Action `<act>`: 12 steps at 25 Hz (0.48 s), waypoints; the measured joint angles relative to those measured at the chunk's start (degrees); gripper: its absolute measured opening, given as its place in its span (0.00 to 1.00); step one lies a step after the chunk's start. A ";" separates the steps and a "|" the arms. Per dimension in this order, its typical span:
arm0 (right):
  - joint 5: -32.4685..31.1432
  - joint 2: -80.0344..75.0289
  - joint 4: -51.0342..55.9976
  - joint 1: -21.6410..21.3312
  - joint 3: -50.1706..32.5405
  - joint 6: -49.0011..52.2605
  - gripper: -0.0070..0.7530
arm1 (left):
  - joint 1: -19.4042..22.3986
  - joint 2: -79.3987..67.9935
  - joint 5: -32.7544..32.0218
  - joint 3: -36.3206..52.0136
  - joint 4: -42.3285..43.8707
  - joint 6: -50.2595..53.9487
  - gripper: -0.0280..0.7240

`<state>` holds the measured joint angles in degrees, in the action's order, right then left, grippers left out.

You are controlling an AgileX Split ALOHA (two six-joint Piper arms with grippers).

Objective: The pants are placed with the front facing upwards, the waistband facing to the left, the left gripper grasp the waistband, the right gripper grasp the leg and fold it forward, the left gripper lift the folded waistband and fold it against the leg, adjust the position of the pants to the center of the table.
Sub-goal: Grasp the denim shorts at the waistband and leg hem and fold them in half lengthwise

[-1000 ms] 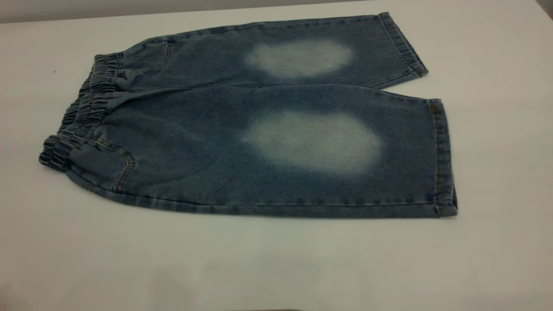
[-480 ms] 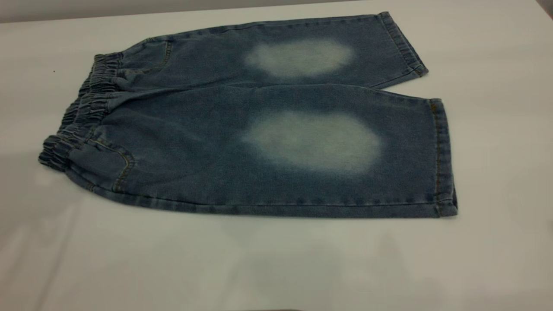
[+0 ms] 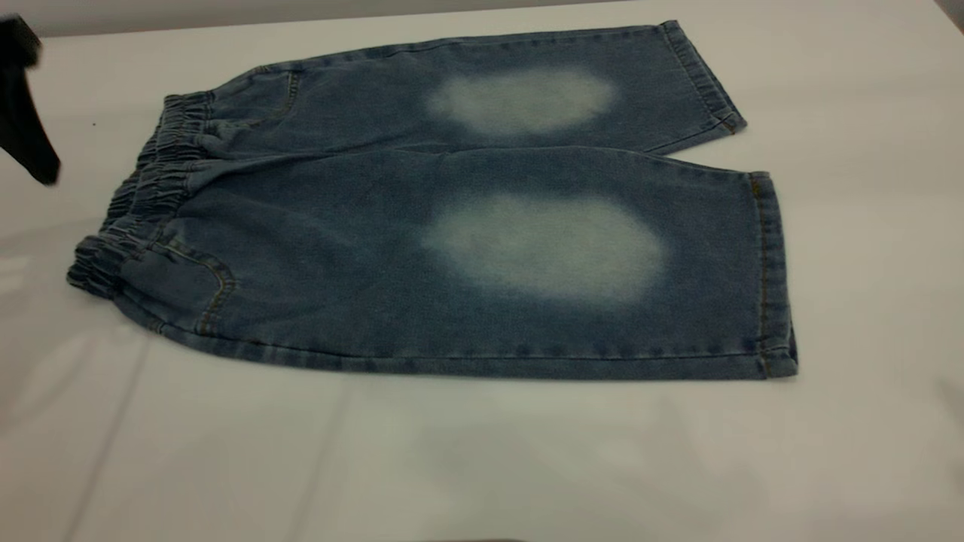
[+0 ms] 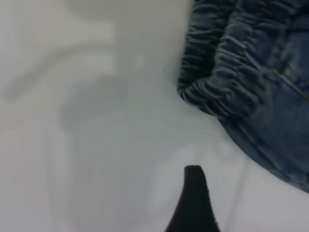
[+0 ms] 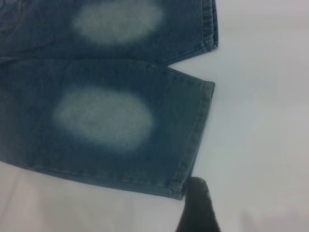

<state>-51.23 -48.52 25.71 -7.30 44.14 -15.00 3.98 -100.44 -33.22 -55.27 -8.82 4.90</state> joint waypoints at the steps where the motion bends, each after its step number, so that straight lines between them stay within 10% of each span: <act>1: 0.00 0.00 0.05 0.00 0.00 -0.07 0.59 | 0.15 -1.29 0.73 -0.05 0.00 0.07 0.73; 12: 0.00 0.00 0.06 0.00 0.00 -0.64 0.59 | 0.78 -10.41 6.85 -0.63 1.83 0.11 0.73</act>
<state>-51.23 -48.52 25.77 -7.30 44.14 -15.64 4.76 -110.85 -26.37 -55.90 -6.99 5.01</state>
